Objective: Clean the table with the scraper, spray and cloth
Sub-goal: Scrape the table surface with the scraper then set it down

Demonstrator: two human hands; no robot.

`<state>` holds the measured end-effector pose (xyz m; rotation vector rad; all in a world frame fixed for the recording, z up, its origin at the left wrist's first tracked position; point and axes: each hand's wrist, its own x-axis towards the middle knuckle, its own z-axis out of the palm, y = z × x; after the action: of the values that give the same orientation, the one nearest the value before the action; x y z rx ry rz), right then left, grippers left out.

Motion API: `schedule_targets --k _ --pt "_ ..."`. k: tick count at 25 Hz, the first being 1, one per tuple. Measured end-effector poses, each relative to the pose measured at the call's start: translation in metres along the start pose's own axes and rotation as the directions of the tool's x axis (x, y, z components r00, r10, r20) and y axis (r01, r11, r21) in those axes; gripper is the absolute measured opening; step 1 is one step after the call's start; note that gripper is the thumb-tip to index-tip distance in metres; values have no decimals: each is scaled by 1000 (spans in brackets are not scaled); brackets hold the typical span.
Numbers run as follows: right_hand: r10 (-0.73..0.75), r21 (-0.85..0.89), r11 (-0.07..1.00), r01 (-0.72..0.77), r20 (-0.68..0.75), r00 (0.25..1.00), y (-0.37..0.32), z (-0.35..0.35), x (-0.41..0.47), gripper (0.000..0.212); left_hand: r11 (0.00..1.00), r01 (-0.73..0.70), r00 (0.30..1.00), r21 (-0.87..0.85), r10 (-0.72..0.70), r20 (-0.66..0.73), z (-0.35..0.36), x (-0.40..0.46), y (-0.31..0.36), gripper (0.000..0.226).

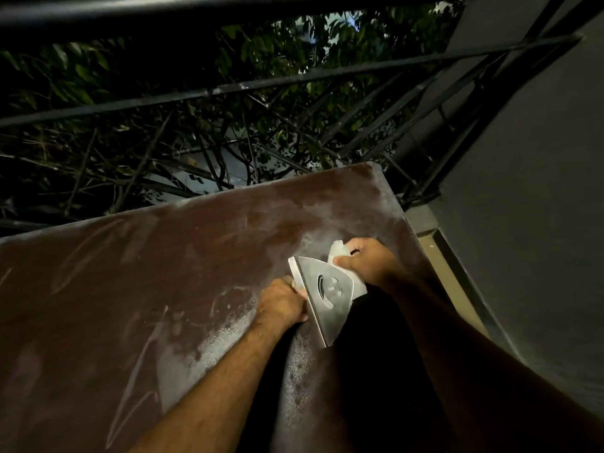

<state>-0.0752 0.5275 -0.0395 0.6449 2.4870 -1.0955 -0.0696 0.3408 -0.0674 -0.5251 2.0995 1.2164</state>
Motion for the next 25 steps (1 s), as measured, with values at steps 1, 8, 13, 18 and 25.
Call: schedule_targets --k 1,8,13,18,25 --pt "-12 1 1000 12 14 1000 -2 -2 -2 21 998 25 1000 -62 -24 11 0 1 -1 36" --pt "-74 -47 996 80 104 992 -27 -6 -19 30 978 46 998 -201 -38 44 -9 -6 -7 23" --pt "-67 21 998 67 38 997 -46 1 -41 23 972 -234 971 26 235 -40 -10 -32 -12 66" --pt "-44 -32 999 43 -15 999 -60 23 -64 34 926 -358 933 122 349 85 -13 -52 -37 125" --pt "8 -16 1000 -13 -267 964 -74 42 -107 44 943 -319 948 89 317 36 -19 -60 -41 118"
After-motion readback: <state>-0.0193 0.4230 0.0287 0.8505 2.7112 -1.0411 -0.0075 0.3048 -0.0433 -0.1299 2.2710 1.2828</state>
